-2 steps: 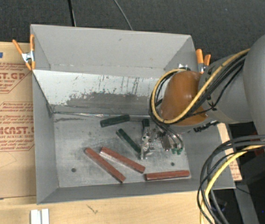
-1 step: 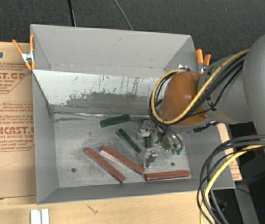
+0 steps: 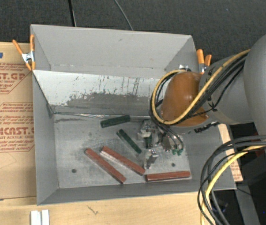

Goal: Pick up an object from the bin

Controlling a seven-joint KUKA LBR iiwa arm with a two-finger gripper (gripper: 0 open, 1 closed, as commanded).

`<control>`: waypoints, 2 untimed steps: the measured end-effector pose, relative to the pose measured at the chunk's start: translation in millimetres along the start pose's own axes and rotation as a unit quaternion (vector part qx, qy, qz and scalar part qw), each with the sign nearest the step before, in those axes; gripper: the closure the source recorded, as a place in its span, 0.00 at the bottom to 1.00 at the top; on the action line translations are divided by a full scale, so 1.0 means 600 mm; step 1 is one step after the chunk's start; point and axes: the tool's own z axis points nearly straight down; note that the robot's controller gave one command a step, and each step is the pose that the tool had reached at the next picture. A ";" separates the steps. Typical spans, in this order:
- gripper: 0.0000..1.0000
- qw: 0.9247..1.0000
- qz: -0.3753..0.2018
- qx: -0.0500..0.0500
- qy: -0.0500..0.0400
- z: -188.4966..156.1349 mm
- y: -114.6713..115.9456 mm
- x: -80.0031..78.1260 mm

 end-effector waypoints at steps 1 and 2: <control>1.00 0.998 0.060 0.001 0.001 -0.007 0.090 -0.022; 1.00 0.998 0.060 0.001 0.001 -0.007 0.090 -0.022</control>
Offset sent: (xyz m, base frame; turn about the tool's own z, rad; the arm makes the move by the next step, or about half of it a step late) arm 0.0000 0.0000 0.0000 0.0000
